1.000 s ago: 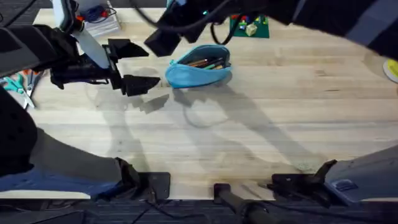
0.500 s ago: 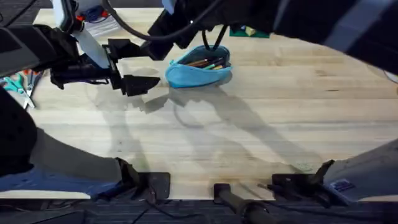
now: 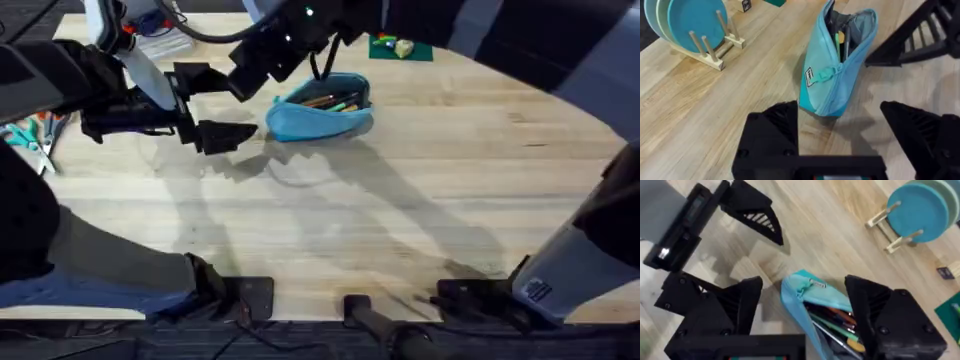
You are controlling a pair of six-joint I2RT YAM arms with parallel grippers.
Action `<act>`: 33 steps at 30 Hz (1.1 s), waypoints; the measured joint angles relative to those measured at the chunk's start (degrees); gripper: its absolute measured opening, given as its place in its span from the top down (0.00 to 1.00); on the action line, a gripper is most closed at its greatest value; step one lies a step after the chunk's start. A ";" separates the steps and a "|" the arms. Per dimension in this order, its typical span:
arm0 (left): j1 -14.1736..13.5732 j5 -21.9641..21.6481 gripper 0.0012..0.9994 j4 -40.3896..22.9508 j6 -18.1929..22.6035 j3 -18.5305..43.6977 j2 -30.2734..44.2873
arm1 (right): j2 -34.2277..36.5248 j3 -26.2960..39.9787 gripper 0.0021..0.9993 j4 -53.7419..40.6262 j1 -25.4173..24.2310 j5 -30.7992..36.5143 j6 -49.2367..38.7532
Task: Unzip the bag, pick up the pens from the table one at a time and place them inside, then zip the bag closed.
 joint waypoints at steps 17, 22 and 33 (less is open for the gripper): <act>0.00 -0.11 0.01 -0.01 0.00 0.00 0.00 | 5.07 0.02 0.01 -3.14 -0.40 0.20 2.29; 0.00 -0.11 0.01 -0.02 -0.02 0.00 0.01 | 5.07 0.02 0.02 -3.09 -0.66 0.20 4.10; 0.00 -0.11 0.01 -0.02 -0.02 0.00 -0.01 | 5.37 0.02 0.03 -2.95 -0.92 0.20 4.76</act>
